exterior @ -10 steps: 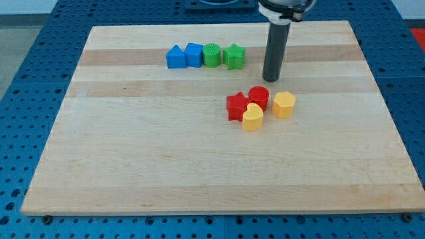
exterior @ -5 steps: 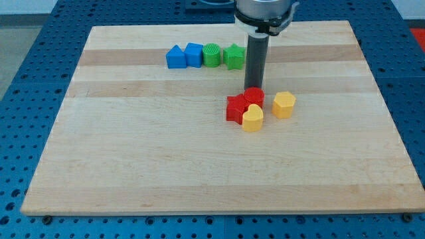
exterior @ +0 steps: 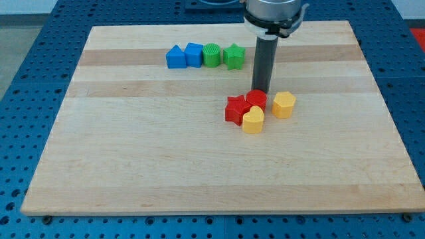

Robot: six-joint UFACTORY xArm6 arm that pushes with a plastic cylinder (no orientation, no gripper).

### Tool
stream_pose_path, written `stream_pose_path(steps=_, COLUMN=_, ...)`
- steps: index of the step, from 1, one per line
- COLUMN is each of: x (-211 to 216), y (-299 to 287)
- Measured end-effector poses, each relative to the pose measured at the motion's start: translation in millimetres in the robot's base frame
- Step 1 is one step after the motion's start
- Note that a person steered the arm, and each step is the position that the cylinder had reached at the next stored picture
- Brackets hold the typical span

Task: Separate the red blocks from yellow heart

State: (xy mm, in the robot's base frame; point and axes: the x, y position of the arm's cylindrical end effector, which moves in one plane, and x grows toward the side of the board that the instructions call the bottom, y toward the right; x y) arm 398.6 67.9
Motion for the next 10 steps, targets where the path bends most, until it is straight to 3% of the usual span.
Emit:
stream_pose_path(steps=2, x=2.2, y=-54.2)
stream_pose_path(steps=4, x=39.1, y=-106.8)
stream_pose_path(steps=6, x=103.4, y=-94.0)
stream_pose_path(steps=10, x=79.6, y=-45.1)
